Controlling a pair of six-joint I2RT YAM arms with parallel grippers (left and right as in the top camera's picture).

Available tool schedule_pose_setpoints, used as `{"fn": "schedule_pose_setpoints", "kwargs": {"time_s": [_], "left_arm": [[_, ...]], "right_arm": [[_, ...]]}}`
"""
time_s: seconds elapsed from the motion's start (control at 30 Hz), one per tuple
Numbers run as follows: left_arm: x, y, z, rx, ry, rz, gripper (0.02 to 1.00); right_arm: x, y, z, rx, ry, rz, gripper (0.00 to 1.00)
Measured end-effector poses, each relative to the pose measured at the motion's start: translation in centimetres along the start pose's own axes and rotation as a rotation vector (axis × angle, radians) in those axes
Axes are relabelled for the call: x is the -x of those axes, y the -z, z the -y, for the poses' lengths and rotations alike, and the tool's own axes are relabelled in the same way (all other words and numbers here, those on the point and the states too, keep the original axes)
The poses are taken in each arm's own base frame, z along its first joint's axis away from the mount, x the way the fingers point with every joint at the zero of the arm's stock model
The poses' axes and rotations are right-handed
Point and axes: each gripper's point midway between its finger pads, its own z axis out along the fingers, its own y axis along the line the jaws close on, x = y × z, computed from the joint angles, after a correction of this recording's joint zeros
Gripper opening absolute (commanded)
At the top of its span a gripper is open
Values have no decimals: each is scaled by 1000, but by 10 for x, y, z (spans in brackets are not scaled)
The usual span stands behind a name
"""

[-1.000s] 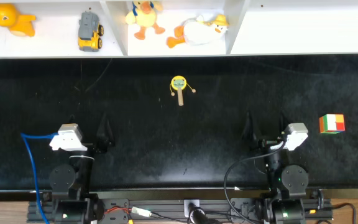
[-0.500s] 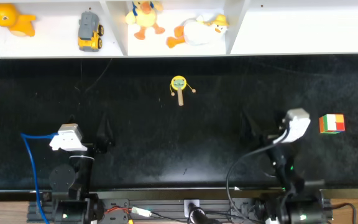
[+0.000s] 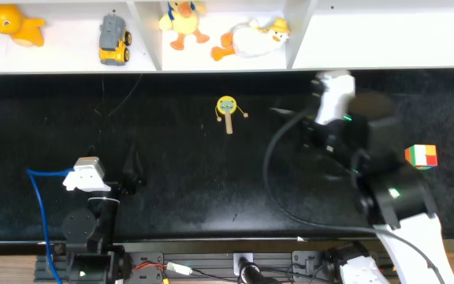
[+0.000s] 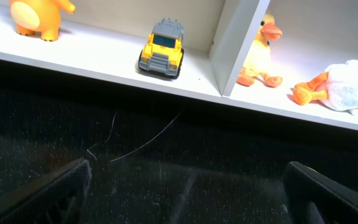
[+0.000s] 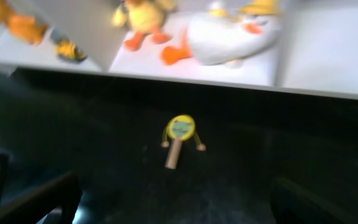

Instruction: Store Toys

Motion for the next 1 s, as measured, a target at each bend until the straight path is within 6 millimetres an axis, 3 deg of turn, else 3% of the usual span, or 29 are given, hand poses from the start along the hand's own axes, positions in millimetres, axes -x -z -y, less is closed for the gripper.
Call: {"fn": "schedule_pose_setpoints", "kwargs": {"time_s": [0.2, 0.4, 0.5, 0.67, 0.87, 1.0], "left_arm": [[0, 0, 0, 0, 0, 0, 998], [0, 0, 0, 0, 0, 0, 998], [0, 0, 0, 0, 0, 0, 998], [0, 0, 0, 0, 0, 0, 998], [0, 0, 0, 0, 0, 0, 998], [0, 0, 0, 0, 0, 0, 998]], "right_arm": [[-29, -44, -30, -50, 21, -183, 996], [-86, -81, -11, -261, -63, -401, 998], [-103, -99, -5, -328, -77, -451, 996], [-106, -125, -12, -317, -100, -433, 998], [-94, -149, -26, -252, -123, -368, 998], [-104, -164, -25, -251, -128, -396, 998]]}}
